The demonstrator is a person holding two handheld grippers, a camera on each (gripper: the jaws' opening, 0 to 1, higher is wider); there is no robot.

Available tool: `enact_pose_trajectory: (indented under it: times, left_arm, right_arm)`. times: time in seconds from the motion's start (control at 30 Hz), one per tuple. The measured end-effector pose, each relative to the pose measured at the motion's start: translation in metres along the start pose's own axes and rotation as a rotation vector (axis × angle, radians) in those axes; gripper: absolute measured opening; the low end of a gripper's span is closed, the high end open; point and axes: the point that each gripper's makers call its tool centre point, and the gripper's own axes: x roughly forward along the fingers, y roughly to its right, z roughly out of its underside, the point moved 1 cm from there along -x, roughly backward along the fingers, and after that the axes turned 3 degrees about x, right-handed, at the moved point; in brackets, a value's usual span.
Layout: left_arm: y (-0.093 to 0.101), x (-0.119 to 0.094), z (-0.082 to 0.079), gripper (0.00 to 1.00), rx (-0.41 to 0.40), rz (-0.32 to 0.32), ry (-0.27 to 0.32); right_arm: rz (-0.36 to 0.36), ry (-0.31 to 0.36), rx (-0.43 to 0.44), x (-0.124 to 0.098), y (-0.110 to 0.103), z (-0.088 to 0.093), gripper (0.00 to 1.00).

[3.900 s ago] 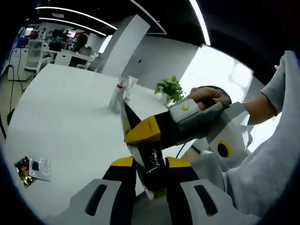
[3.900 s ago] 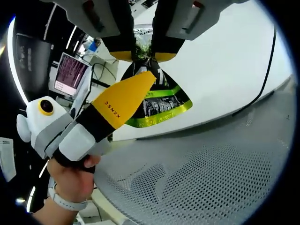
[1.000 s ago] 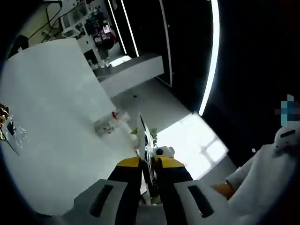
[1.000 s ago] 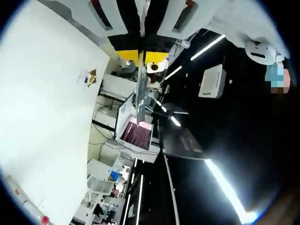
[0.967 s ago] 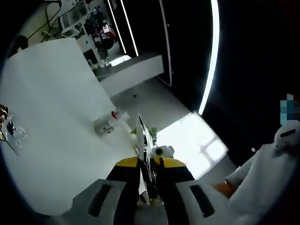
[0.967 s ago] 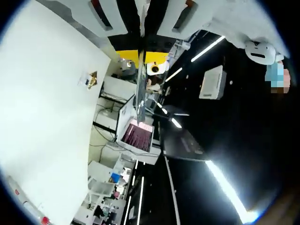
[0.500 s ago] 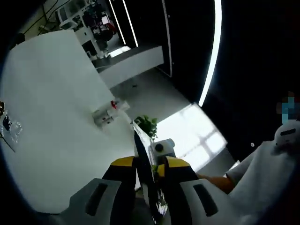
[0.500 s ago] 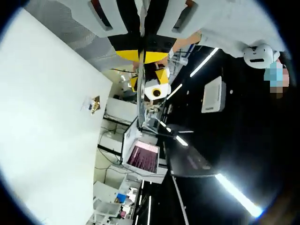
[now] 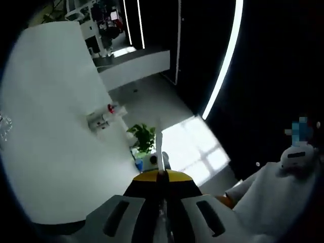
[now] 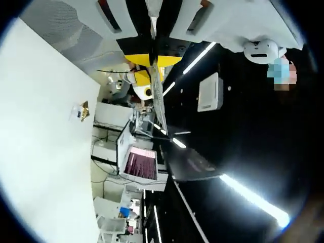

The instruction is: Arrange the skincare products in the storage area until every visible bottle or jar stands upright without overlapping.

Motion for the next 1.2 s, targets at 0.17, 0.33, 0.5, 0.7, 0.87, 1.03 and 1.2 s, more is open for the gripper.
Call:
enact_pose_trajectory:
  times: [0.17,0.33,0.5,0.7,0.87,1.03,1.2]
  left_arm:
    - [0.0,0.002,0.003,0.0,-0.013,0.001,-0.007]
    - [-0.005,0.001,0.001,0.0,-0.048,-0.01,0.003]
    - [-0.006,0.001,0.0,0.0,-0.097,0.006,0.011]
    - [-0.007,0.005,0.013,0.01,-0.005,-0.013,-0.066]
    - [-0.008,0.005,0.015,0.0,-0.007,-0.029,-0.069]
    - [-0.009,0.001,0.005,0.0,-0.02,-0.03,-0.015]
    - [-0.014,-0.004,-0.007,0.0,-0.038,-0.052,0.047]
  right_arm:
    - [0.0,0.026,0.011,-0.001,0.003,0.004,0.0]
    - [-0.004,0.112,-0.049,-0.002,0.005,-0.002,0.0]
    - [-0.038,0.169,0.009,-0.003,0.007,-0.007,0.0]
    - [-0.048,0.278,0.058,-0.004,0.009,-0.015,0.0]
    - [-0.044,0.293,0.036,-0.003,0.007,-0.016,0.0]
    - [0.034,0.19,-0.089,0.003,0.012,-0.003,0.04]
    - [0.082,0.082,-0.208,0.01,0.018,0.016,0.0]
